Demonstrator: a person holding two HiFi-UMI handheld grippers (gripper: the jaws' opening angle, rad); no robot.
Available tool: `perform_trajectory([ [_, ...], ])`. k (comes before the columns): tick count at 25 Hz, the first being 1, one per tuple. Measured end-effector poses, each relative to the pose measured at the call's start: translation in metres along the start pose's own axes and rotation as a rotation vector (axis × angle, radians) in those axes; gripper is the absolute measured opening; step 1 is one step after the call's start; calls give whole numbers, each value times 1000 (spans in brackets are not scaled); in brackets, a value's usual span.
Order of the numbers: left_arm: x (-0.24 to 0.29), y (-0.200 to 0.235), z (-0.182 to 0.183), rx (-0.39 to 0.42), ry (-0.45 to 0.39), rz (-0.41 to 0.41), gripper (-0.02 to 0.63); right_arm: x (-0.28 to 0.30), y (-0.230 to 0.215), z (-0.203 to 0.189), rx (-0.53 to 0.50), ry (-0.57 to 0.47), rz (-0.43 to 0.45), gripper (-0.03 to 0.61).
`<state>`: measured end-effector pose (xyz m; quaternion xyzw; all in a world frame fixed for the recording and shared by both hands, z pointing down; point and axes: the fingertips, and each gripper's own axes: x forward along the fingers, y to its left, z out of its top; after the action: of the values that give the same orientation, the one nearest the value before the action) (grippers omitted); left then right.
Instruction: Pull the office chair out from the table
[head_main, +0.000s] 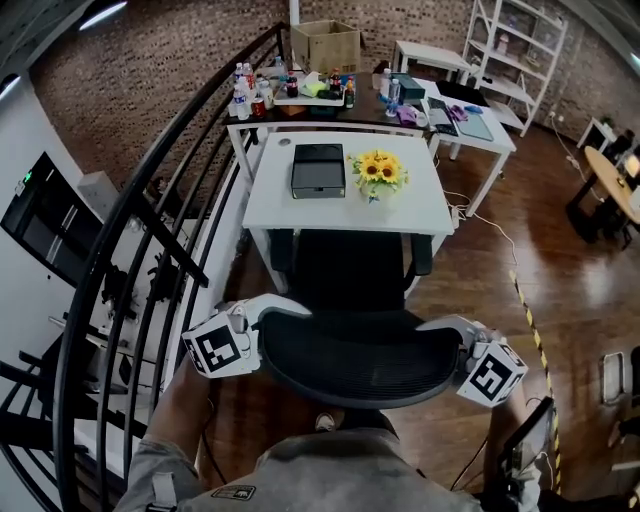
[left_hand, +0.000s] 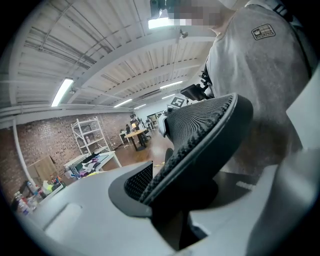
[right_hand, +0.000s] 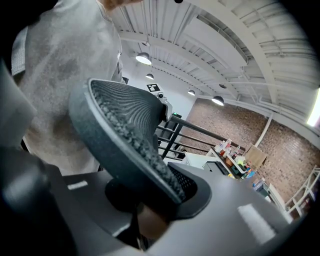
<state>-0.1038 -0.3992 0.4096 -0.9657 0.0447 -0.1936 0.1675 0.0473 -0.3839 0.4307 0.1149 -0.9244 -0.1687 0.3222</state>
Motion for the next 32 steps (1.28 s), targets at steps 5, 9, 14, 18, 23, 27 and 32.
perform_trajectory([
  [5, -7, -22, 10, 2, -13, -10, 115, -5, 24, 8, 11, -4, 8, 109],
  [9, -11, -45, 13, -18, -6, -8, 115, -13, 46, 14, 11, -1, 20, 108],
  [14, -11, -76, 34, 6, -24, -3, 118, -27, 77, 18, 7, -19, 31, 106],
  [18, -9, -101, 48, 7, -26, 14, 123, -41, 100, 19, -1, -32, 40, 106],
  [23, -7, -130, 61, -13, -24, 34, 123, -56, 125, 22, -13, -41, 58, 106],
  [27, -9, -157, 72, -32, -26, 60, 126, -68, 150, 27, -25, -62, 79, 104],
  [32, -11, -191, 82, -47, -25, 81, 129, -80, 182, 33, -45, -86, 103, 101],
])
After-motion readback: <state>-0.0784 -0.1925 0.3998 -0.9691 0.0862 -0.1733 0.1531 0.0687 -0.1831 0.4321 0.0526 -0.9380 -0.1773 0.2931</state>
